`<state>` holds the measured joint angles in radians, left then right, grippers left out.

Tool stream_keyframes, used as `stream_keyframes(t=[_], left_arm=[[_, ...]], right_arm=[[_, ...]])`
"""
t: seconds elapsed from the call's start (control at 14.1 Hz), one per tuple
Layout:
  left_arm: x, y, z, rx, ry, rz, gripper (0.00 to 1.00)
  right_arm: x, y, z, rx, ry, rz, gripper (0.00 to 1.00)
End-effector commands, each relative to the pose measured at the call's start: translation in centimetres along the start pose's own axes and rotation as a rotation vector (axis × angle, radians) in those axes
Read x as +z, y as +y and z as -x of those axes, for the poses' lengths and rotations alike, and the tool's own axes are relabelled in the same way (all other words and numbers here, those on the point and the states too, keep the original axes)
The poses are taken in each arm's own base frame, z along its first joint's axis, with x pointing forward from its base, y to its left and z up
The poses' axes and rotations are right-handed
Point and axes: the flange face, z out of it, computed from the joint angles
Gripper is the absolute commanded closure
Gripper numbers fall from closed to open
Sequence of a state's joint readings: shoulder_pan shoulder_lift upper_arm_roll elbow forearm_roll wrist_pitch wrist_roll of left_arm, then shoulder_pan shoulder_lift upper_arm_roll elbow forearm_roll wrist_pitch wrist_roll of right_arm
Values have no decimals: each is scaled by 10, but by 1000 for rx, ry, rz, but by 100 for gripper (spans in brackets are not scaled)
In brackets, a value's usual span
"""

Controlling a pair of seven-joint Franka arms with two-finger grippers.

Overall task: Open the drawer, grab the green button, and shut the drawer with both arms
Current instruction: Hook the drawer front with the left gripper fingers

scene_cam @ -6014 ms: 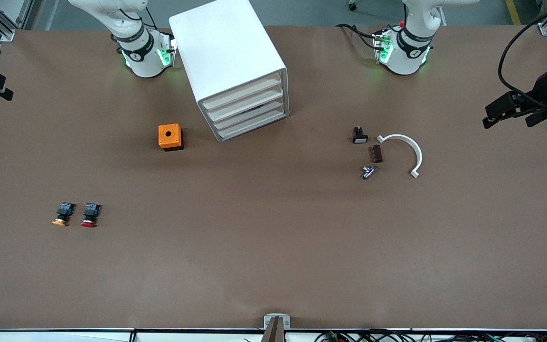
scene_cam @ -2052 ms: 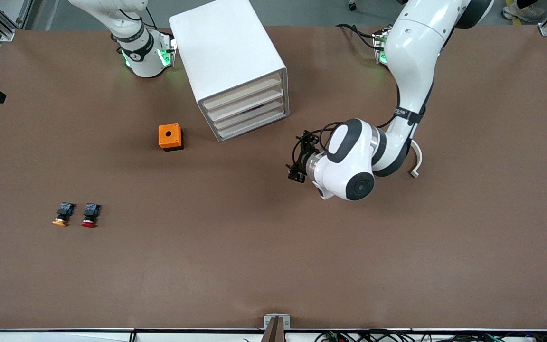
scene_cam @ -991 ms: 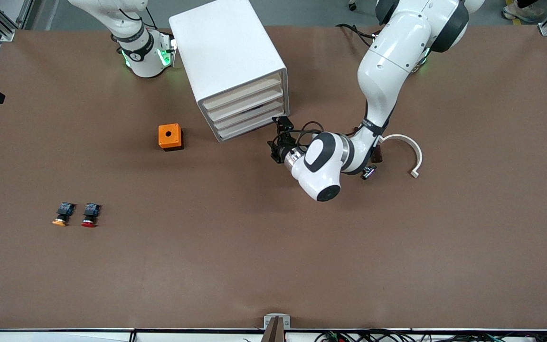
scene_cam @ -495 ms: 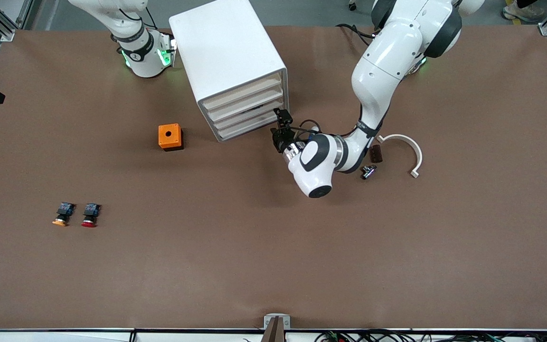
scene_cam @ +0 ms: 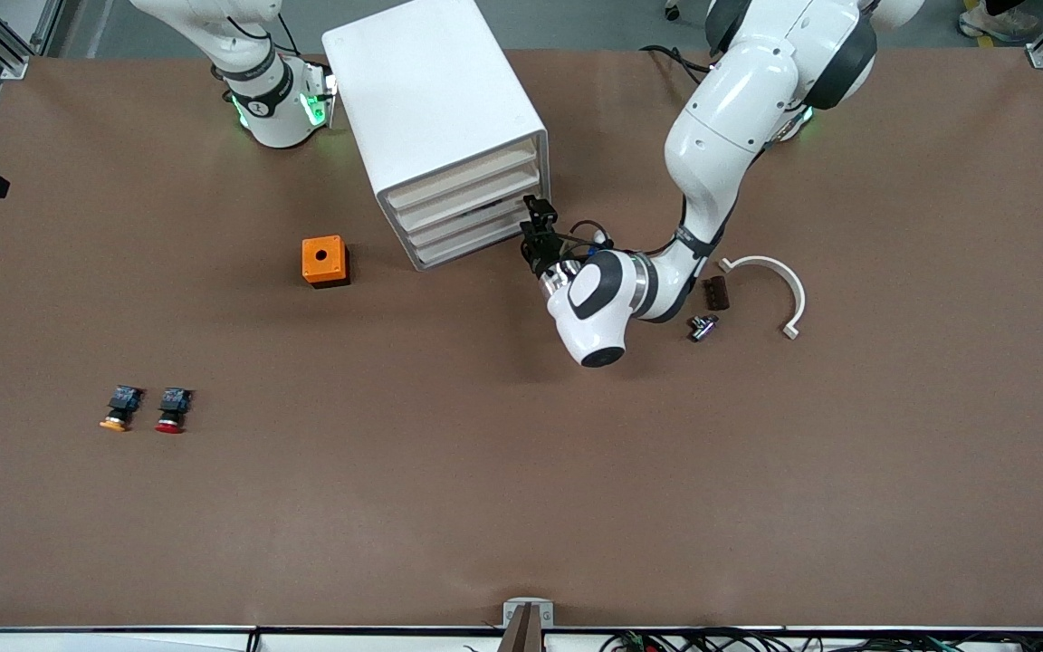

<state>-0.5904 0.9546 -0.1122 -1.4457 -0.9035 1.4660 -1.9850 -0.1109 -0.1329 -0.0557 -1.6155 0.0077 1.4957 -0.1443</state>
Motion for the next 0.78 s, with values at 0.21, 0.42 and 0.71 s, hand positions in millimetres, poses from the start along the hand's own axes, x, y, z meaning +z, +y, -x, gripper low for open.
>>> stream_keyframes(t=[0.21, 0.42, 0.71], left_arm=[[26, -6, 9, -36, 4, -57, 38], [32, -3, 11, -39, 3, -67, 54], [41, 0, 11, -43, 11, -76, 70]], right_arm=[[-2, 6, -1, -1, -1, 14, 0], [0, 8, -3, -1, 0, 17, 0], [22, 18, -17, 17, -39, 10, 0]])
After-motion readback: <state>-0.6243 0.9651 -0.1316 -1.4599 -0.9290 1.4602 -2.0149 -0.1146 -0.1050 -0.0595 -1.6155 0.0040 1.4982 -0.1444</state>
